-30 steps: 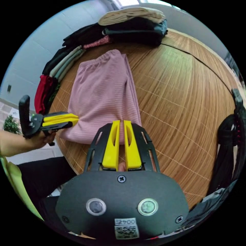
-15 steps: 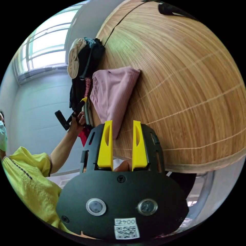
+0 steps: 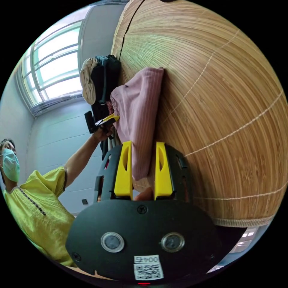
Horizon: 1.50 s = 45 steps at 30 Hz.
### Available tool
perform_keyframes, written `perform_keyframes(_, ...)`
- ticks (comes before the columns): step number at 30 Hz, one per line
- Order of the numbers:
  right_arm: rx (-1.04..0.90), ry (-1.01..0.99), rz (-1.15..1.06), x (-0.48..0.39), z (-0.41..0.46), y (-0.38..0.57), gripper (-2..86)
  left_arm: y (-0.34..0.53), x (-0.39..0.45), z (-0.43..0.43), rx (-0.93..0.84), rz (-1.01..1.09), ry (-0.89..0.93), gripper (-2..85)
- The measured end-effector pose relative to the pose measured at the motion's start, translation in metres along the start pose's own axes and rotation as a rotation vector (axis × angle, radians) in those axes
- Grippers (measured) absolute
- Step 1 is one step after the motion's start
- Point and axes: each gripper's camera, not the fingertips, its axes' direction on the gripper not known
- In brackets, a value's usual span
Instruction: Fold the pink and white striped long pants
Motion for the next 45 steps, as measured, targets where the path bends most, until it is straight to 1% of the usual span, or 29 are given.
perform_keyframes(5,0.038,-0.029,0.006,-0.018,-0.006,-0.020,10.8,-0.029,-0.006,-0.019,-0.047,0.020,0.091,17.3)
perform_keyframes(9,0.042,-0.042,0.015,-0.033,-0.017,-0.034,10.4,-0.053,-0.005,-0.027,-0.044,0.009,0.216,16.3)
perform_keyframes(12,0.046,-0.058,0.028,-0.046,-0.027,-0.046,9.8,-0.071,0.006,-0.025,-0.053,0.033,0.222,15.1)
perform_keyframes(16,0.069,-0.066,0.047,-0.073,-0.037,-0.065,8.7,-0.095,0.013,-0.019,-0.044,0.009,0.287,13.2)
perform_keyframes(18,0.077,-0.038,0.078,-0.086,-0.041,-0.074,8.0,-0.104,0.021,-0.014,-0.032,-0.004,0.295,12.1)
perform_keyframes(20,0.080,0.045,0.114,-0.113,-0.048,-0.086,7.1,-0.111,0.037,-0.011,-0.021,-0.001,0.265,10.9)
perform_keyframes(21,0.076,0.078,0.115,-0.124,-0.050,-0.089,6.8,-0.114,0.055,-0.011,0.003,0.012,0.215,10.1)
perform_keyframes(22,0.069,0.153,0.096,-0.149,-0.054,-0.097,6.2,-0.114,0.076,-0.012,0.038,0.023,0.148,9.3)
perform_keyframes(23,0.059,0.229,0.063,-0.177,-0.059,-0.104,5.6,-0.114,0.087,-0.013,0.058,0.022,0.113,9.0)
perform_keyframes(24,0.057,0.265,0.043,-0.191,-0.061,-0.108,5.3,-0.111,0.110,-0.013,0.094,0.001,0.043,8.4)
perform_keyframes(26,0.048,0.406,-0.062,-0.250,-0.072,-0.125,4.2,-0.103,0.149,-0.012,0.146,-0.048,-0.061,7.8)
perform_keyframes(28,0.024,0.514,-0.144,-0.292,-0.077,-0.138,4.0,-0.089,0.206,-0.009,0.216,-0.113,-0.184,7.5)
perform_keyframes(29,0.001,0.585,-0.200,-0.320,-0.080,-0.147,3.9,-0.085,0.220,-0.008,0.236,-0.134,-0.206,7.4)
perform_keyframes(30,-0.013,0.613,-0.227,-0.334,-0.081,-0.152,3.8,-0.077,0.245,-0.008,0.269,-0.185,-0.240,7.3)
perform_keyframes(32,-0.086,0.704,-0.333,-0.391,-0.082,-0.172,3.7,-0.066,0.281,-0.008,0.311,-0.277,-0.283,7.3)
perform_keyframes(34,-0.157,0.760,-0.425,-0.438,-0.080,-0.189,3.7,-0.052,0.327,-0.015,0.362,-0.405,-0.331,7.3)
perform_keyframes(36,-0.226,0.817,-0.531,-0.490,-0.075,-0.207,3.6,-0.044,0.359,-0.025,0.406,-0.478,-0.367,7.3)
perform_keyframes(38,-0.300,0.868,-0.678,-0.568,-0.064,-0.235,3.6,-0.037,0.386,-0.040,0.469,-0.555,-0.397,7.4)
perform_keyframes(39,-0.317,0.876,-0.717,-0.589,-0.061,-0.243,3.6,-0.033,0.399,-0.053,0.514,-0.604,-0.417,7.4)
perform_keyframes(41,-0.373,0.914,-0.899,-0.677,-0.040,-0.272,3.7,-0.031,0.411,-0.073,0.588,-0.665,-0.459,7.5)
perform_keyframes(42,-0.382,0.922,-0.944,-0.699,-0.034,-0.278,3.7,-0.030,0.415,-0.086,0.641,-0.703,-0.486,7.5)
perform_keyframes(44,-0.403,0.950,-1.106,-0.784,-0.007,-0.303,3.8,-0.029,0.416,-0.104,0.714,-0.760,-0.519,7.5)
perform_keyframes(45,-0.405,0.959,-1.142,-0.804,-0.001,-0.309,3.8,-0.030,0.416,-0.115,0.760,-0.788,-0.544,7.4)
